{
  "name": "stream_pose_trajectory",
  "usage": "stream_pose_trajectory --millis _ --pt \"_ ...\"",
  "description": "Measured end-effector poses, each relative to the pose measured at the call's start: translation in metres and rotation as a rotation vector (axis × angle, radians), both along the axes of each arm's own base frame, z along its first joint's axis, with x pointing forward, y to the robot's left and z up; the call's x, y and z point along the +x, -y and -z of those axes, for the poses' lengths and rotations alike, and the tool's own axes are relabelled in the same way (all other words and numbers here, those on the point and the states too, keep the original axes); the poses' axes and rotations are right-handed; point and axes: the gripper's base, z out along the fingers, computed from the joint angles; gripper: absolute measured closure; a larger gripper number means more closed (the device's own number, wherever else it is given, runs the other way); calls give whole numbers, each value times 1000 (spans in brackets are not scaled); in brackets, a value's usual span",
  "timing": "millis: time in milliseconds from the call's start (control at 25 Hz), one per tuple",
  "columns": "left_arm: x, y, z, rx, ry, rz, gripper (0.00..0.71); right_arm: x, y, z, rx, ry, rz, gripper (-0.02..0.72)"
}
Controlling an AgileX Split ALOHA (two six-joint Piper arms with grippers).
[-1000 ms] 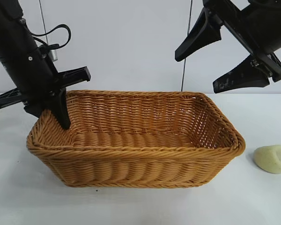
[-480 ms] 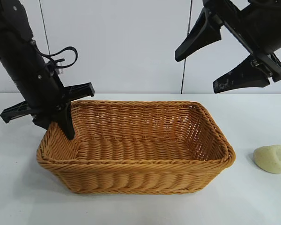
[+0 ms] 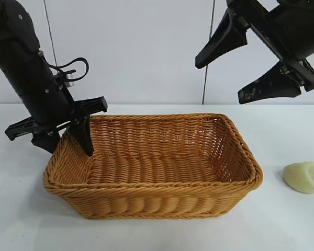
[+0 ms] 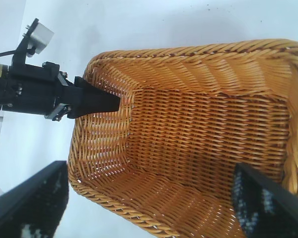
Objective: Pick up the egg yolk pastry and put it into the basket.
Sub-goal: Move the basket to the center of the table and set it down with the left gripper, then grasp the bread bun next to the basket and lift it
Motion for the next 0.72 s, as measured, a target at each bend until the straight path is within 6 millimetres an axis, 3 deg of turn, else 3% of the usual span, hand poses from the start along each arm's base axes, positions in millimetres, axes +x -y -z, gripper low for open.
stream_pose_trajectory --millis 80,200,520,720 --pt "-2 0 -1 0 -14 6 131 0 0 0 0 0 0 66" --pt "-5 0 -13 -7 -14 15 105 0 0 0 0 0 0 66" --pt "-12 -7 -90 14 163 69 98 0 0 0 0 0 0 66" --pt "-4 -22 -119 134 204 91 98 0 0 0 0 0 0 66"
